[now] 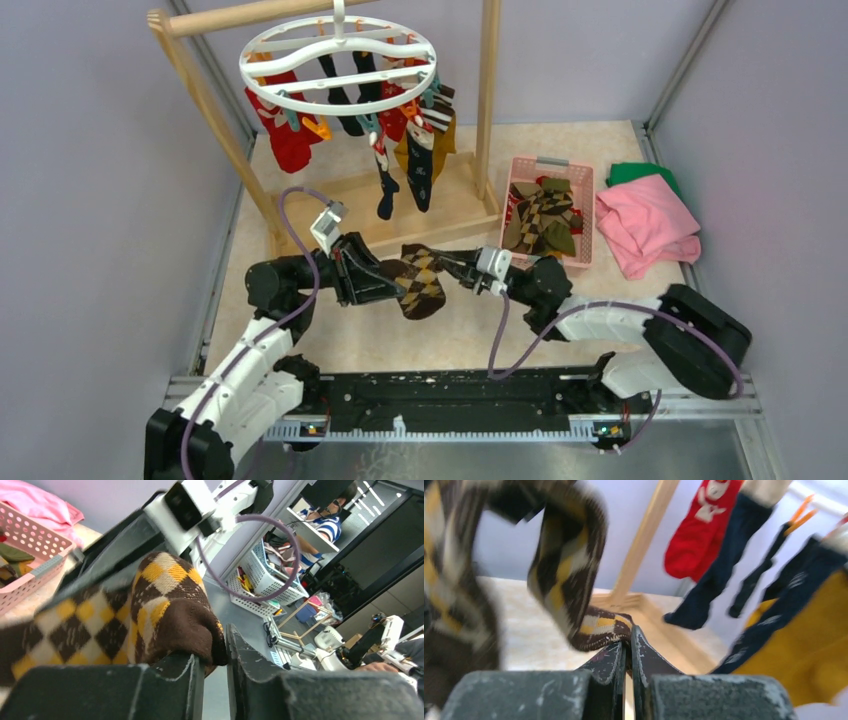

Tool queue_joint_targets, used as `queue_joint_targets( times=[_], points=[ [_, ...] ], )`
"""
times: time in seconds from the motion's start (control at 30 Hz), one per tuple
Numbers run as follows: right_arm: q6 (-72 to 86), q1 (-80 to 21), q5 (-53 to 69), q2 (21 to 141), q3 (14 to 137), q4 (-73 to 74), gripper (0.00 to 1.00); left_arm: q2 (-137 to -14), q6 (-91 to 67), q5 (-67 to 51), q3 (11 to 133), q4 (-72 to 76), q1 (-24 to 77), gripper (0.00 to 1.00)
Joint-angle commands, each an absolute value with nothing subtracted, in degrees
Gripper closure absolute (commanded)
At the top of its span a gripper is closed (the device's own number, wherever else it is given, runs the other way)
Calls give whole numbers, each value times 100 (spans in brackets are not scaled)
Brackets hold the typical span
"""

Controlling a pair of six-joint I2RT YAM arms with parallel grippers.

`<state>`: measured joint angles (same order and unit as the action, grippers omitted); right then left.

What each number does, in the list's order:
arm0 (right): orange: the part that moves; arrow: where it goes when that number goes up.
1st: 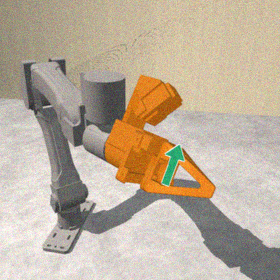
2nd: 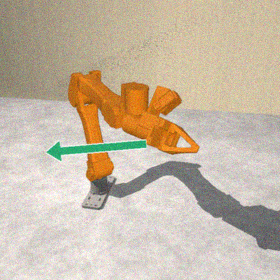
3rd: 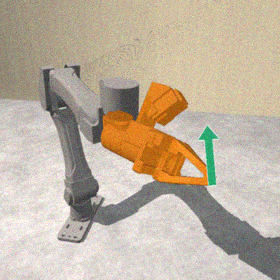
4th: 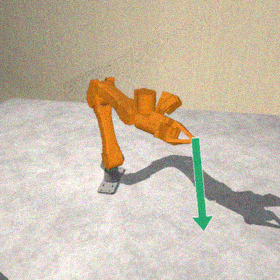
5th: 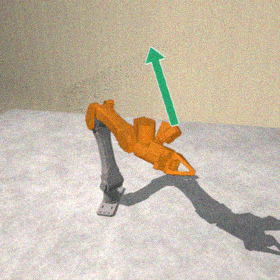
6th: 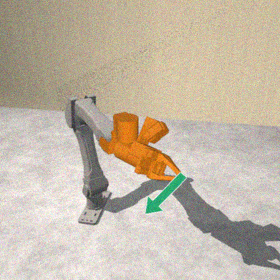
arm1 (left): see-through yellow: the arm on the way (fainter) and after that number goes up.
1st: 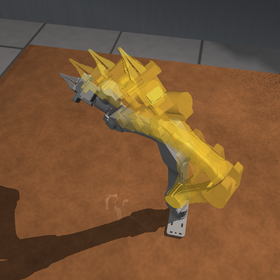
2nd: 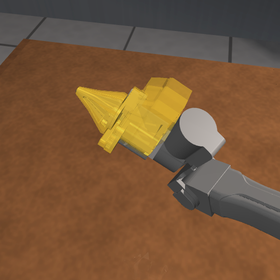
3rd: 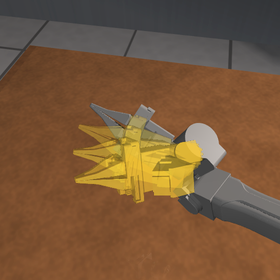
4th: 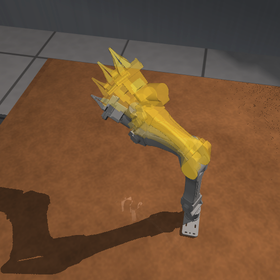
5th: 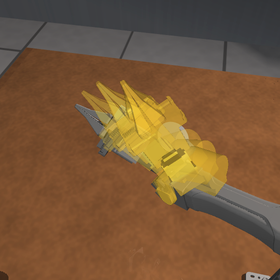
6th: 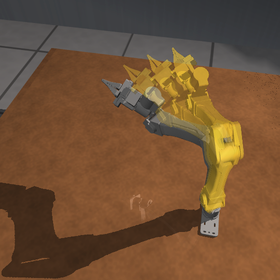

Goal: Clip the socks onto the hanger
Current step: Pick up the sock from the bin.

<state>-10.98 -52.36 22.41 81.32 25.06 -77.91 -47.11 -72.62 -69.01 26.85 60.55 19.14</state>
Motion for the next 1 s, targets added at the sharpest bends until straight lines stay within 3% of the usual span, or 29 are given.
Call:
queue_joint_targets(
  times=[0.0, 0.1, 0.17, 0.37, 0.6, 0.87, 0.97],
  points=[
    [-3140, -5274, 1626, 6959, 2784, -6035, 100, -4386, -5806, -7136, 2475, 4383, 1925, 64],
    [-3974, -5266, 1234, 6414, 2941, -5257, 100, -4163, -4369, -6660, 2464, 2646, 1916, 39],
    [-4370, -5264, 1226, 6133, 3006, -4852, 100, -3993, -3724, -6302, 2409, 2116, 1908, 30],
    [-5022, -5266, 1681, 5605, 2885, -4453, 100, -3412, -3456, -4987, 2190, 2217, 1881, 2],
    [-5663, -5311, 2455, 5480, 2707, -4328, 100, -3451, -4332, -4377, 1810, 3900, 1881, 2],
    [-5811, -5378, 2664, 5596, 2575, -4465, 100, -5293, -7387, -4496, 1410, 6898, 1881, 5],
    [-5756, -5392, 2733, 5684, 2545, -4586, 100, -5669, -7711, -4686, 1539, 7157, 1905, 9]
  ],
)
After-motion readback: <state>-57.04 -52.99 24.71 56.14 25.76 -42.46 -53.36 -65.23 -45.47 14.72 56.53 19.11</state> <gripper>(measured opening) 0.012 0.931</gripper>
